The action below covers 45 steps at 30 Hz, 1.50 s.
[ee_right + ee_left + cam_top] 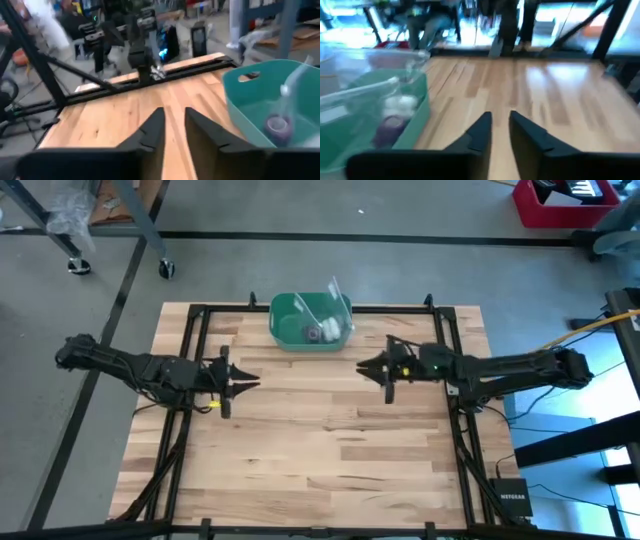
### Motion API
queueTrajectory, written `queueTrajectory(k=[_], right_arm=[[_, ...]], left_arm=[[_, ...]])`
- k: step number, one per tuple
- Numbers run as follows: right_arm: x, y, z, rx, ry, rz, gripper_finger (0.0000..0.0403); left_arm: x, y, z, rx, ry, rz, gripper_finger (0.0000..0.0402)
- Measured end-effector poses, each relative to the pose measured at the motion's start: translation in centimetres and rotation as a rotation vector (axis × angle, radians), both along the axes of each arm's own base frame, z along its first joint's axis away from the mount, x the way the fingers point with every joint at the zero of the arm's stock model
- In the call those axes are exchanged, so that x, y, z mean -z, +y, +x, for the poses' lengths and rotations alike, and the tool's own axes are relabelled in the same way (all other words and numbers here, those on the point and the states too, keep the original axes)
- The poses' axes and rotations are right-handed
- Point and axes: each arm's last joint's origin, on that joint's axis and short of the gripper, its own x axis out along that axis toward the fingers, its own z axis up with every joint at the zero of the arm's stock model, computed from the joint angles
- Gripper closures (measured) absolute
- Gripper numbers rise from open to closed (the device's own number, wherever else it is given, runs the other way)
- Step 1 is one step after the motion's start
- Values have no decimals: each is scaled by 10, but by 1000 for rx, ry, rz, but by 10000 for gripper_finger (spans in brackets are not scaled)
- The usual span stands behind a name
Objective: Roll bandage
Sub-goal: Return to Home Position
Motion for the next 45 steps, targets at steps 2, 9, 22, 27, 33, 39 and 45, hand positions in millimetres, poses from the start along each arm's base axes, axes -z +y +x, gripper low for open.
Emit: queueTrajectory(k=[2,9,22,27,33,39,45], right_arm=[[18,2,-14,1,-55,22,342],[59,3,-48,10,-104,102,394],[93,5,-76,-2,-123,146,393],[94,6,-83,-30,-175,135,396],[93,6,-88,-6,-179,131,394],[95,7,-96,-39,-148,156,396],[96,9,-111,-64,-153,142,395]], left_arm=[[9,1,-6,15,-65,-40,369],[37,7,-27,22,-129,-46,392],[80,13,-50,-3,-201,-108,400],[88,15,-61,59,-178,-110,400],[92,17,-62,-14,-124,-83,401],[91,17,-62,-25,-126,-87,400],[91,18,-62,-68,-137,-96,399]])
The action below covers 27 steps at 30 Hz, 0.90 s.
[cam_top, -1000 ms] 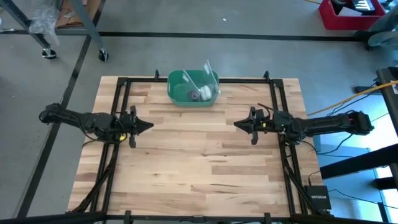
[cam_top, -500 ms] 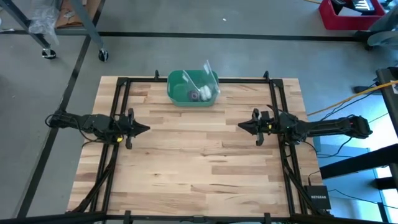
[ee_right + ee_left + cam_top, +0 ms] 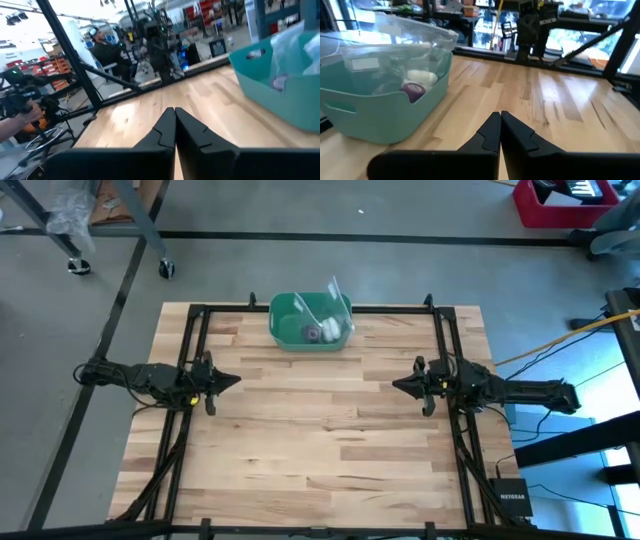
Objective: Roll bandage
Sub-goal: Return to Home Position
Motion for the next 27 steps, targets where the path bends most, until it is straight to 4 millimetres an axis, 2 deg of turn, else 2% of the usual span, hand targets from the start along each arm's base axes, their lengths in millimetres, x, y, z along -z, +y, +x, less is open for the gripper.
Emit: queueTrajectory(k=[3,12,17,22,27], right_arm=[[0,0,-8,5,-21,-34,393],[2,-2,-8,74,-1,-82,391],[2,-1,-8,64,4,-83,391],[3,-1,-8,63,9,-55,391],[3,-1,-8,63,12,-59,391]], left_arm=[[-3,1,0,-24,-27,-3,399],[-5,3,0,-108,-57,18,399],[11,2,4,-121,-9,20,399],[19,7,1,-317,13,-43,399],[18,10,-1,-421,34,57,399]])
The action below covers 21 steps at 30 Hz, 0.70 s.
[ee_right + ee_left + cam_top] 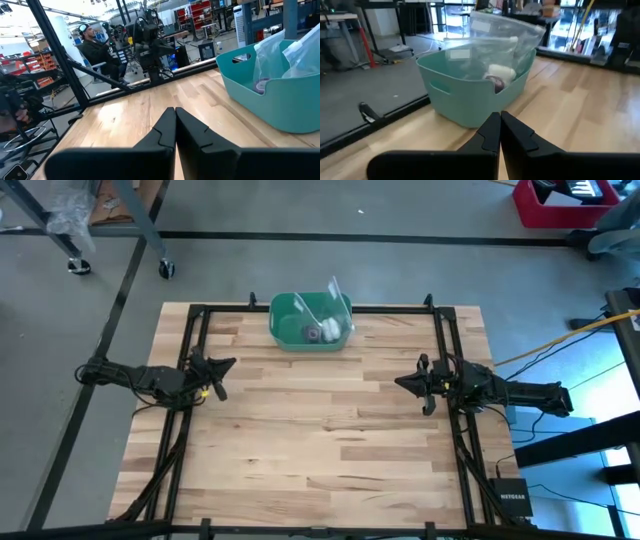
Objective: Roll bandage
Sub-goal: Return to Home Position
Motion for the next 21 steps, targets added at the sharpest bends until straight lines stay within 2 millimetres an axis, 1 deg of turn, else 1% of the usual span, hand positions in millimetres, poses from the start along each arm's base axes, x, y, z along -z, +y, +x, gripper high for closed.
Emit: queueTrajectory(k=[3,4,7,14,18,21], right_arm=[[0,0,0,0,2,0,391],[0,0,0,0,3,0,391],[0,0,0,0,1,1,391],[0,0,0,0,-1,2,391],[0,0,0,1,-3,3,391],[0,0,0,1,-3,3,391]], left_arm=[[-1,0,1,-3,-43,-41,399],[0,-1,1,26,-35,-38,399],[0,-7,5,253,24,14,399],[-5,-15,8,566,4,74,399],[-2,-15,9,568,10,63,399],[-2,-15,10,614,-6,71,399]])
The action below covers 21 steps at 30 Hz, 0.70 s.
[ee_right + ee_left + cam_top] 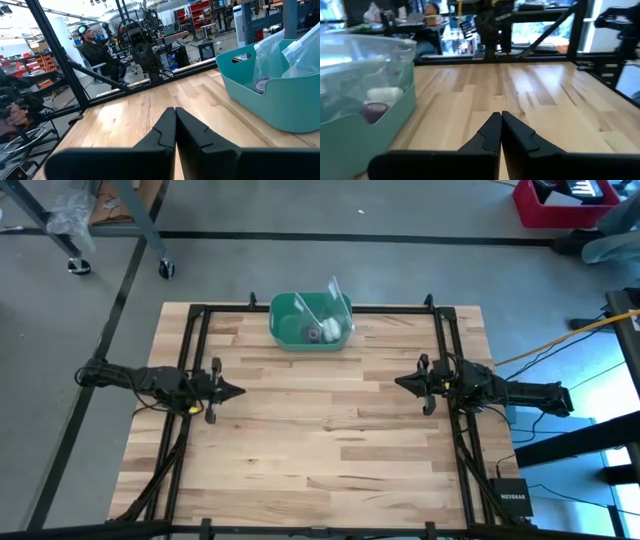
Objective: Roll bandage
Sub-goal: Return to Home Position
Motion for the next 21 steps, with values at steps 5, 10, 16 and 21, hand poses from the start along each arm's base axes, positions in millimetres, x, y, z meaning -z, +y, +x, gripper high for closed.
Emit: queueTrajectory(k=[5,10,16,21], right_arm=[[0,0,0,1,-3,0,391],[0,0,0,0,-1,0,391],[0,0,0,0,-1,0,391],[0,0,0,0,-1,0,391]], left_arm=[[-1,1,3,16,-76,35,399],[0,3,5,18,-102,27,399],[2,3,6,10,-88,-11,399],[2,3,6,10,-87,-10,399]])
